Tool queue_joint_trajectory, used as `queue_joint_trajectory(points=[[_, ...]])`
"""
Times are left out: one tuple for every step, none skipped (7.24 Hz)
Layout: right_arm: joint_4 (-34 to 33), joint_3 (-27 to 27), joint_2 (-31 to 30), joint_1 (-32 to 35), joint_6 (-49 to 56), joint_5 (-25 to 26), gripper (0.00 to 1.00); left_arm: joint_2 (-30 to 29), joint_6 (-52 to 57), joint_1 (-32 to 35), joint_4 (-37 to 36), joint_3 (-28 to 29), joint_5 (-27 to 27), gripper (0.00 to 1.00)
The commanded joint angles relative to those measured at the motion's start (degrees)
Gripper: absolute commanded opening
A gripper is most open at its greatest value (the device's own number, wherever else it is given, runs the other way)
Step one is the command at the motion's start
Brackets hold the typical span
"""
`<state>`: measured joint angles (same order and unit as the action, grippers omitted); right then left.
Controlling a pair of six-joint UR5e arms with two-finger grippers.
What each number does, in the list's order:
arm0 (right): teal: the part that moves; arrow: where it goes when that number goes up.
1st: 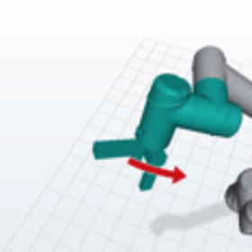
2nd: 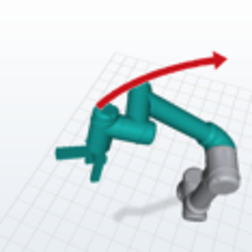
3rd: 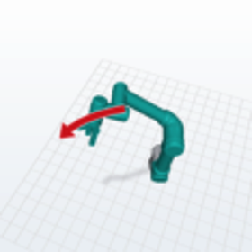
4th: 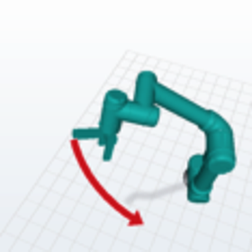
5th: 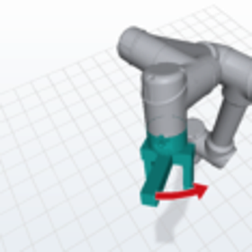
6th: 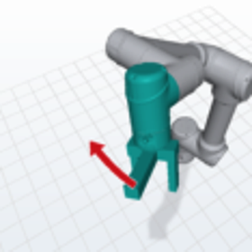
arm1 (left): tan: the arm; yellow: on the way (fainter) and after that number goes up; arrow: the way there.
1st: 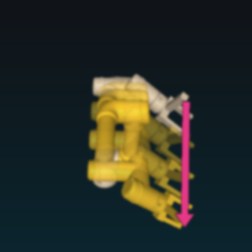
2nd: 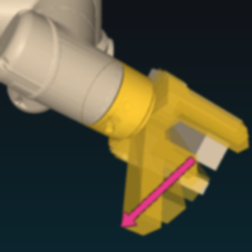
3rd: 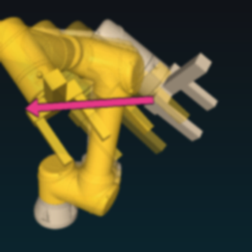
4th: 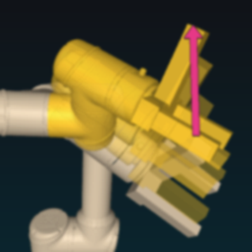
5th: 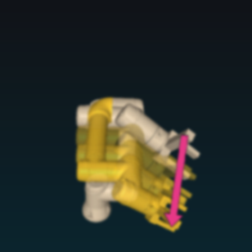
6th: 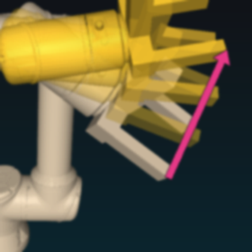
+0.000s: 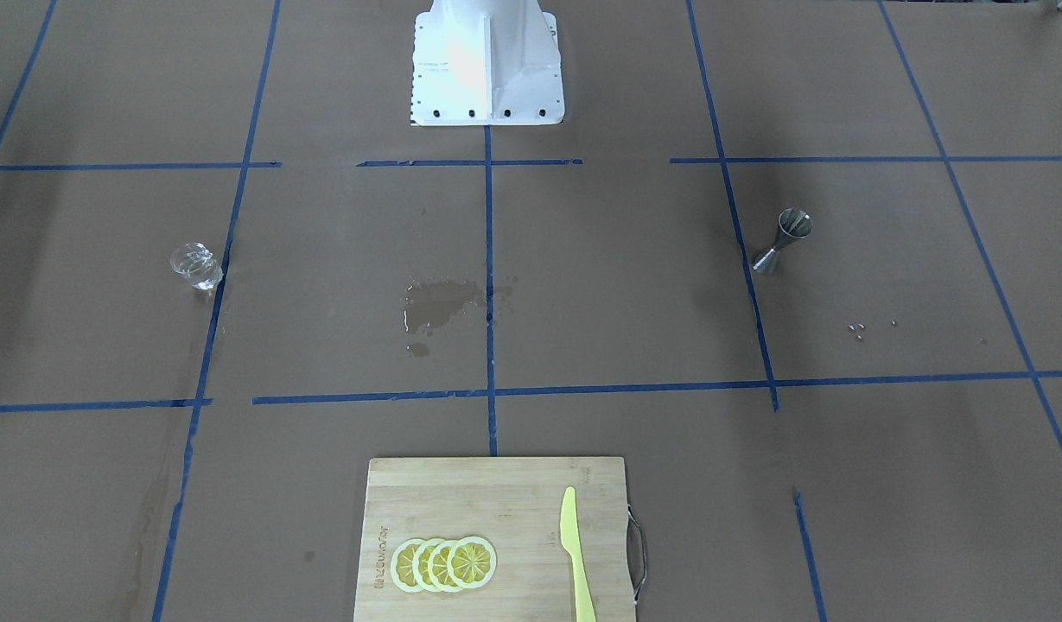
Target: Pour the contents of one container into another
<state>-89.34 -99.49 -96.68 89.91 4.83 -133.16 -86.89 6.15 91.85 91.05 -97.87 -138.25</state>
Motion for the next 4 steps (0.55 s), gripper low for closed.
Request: queue_joint_trajectory(points=[[0.04,-0.17,0.0,0.0,0.0,-0.09,1.0,-0.12,0.0,-0.09,0.87,-0.12,0.0,1.0],[0.04,-0.26,-0.09,0.0,0.0,-0.17,1.0,-0.12,0.0,-0.09,2.79,0.31,-0.09,1.0],[-0.05,-0.09,-0.09,0.0,0.0,-0.26,1.0,-0.12,-0.09,-0.09,4.47,0.23,-0.09,1.0],[0.13,-0.52,-0.09,0.0,0.0,-0.26,1.0,-0.12,0.0,0.0,4.74,0.05,0.0,1.0]])
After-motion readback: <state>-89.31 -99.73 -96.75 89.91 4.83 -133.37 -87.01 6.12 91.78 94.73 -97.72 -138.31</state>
